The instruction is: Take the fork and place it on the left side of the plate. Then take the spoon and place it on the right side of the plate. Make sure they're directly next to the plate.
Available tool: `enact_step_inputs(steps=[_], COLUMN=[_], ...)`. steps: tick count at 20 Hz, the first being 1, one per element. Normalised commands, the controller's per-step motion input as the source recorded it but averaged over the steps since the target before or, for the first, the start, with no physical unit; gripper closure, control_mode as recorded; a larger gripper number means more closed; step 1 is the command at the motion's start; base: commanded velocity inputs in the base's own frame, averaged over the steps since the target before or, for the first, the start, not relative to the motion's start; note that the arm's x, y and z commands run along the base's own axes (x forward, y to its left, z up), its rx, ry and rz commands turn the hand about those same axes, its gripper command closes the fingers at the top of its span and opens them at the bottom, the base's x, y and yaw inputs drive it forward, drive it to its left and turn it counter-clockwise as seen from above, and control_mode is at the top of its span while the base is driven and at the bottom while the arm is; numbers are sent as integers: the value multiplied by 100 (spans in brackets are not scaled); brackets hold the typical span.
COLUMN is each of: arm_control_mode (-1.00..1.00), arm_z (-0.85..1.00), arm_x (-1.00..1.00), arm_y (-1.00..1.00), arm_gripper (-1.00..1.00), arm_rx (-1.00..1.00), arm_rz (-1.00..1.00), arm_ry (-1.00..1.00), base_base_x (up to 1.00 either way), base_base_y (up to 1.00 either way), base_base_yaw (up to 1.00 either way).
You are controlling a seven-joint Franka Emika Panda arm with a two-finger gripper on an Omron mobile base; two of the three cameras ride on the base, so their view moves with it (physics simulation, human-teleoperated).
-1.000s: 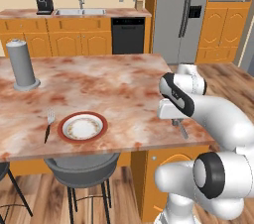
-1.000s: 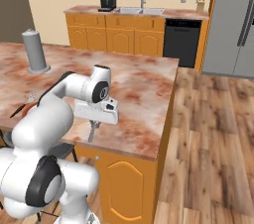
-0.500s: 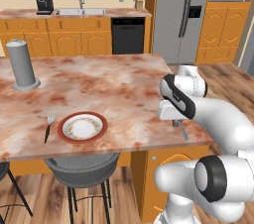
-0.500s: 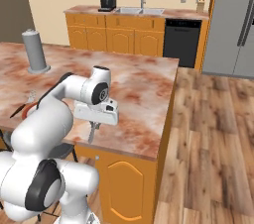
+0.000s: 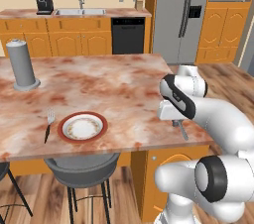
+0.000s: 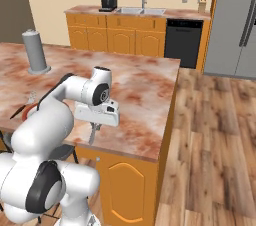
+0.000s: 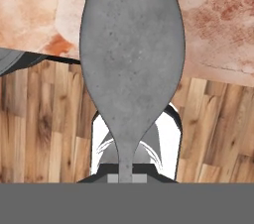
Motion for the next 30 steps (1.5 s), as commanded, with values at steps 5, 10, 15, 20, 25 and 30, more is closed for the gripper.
enact_step_inputs(steps=[5,10,15,20,25,30], arm_control_mode=[-100,-100,-100,-100,-100,-100], arm_z=[0,0,-3,0,0,-1], arm_x=[0,-1,-8,44,50,58], arm_y=[0,0,34,98,77,35], arm_gripper=[100,100,100,100,100,100], arm_rx=[0,0,1,0,1,0], arm_rz=[0,0,-14,-25,-23,-16], arm_ry=[0,-2,-3,-8,-3,0], base_base_x=[0,0,0,0,0,0], base_base_y=[0,0,0,0,0,0], base_base_yaw=[0,0,0,0,0,0])
